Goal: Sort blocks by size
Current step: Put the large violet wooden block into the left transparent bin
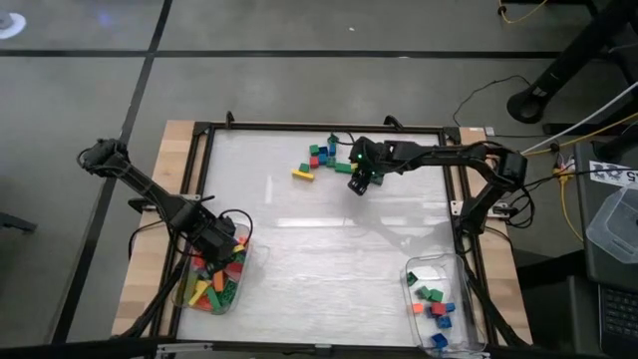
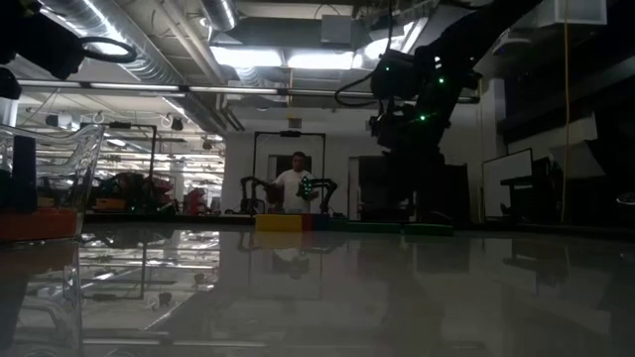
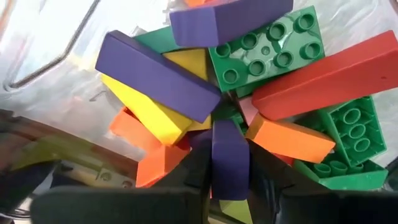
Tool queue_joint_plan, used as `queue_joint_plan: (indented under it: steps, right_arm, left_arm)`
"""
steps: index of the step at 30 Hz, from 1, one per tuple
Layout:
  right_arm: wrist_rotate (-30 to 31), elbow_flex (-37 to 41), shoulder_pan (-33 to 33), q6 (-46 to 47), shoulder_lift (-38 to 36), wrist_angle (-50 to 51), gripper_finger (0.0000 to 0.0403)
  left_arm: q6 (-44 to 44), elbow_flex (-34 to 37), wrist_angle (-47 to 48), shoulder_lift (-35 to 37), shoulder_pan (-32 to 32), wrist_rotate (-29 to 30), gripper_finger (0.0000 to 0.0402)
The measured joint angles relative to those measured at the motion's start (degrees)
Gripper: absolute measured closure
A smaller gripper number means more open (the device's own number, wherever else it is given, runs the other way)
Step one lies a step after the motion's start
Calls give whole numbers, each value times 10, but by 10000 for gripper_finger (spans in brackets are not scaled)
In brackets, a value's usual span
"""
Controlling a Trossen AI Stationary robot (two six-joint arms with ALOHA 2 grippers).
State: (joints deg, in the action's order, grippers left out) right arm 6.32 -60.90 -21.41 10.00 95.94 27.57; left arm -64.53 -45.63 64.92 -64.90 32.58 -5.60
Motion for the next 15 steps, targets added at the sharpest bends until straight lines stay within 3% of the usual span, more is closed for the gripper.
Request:
queue_joint_plan:
  steps: [7, 10, 15]
  right_arm:
    - [2, -1, 0, 0, 0, 32, 164]
    - [7, -1, 0, -1, 0, 55, 164]
    - [7, -1, 0, -1, 0, 67, 164]
  left_arm:
    - [8, 0, 0, 0, 0, 3, 343]
    - [48, 0, 1, 0, 0, 13, 343]
    - [40, 0, -2, 0, 0, 45, 338]
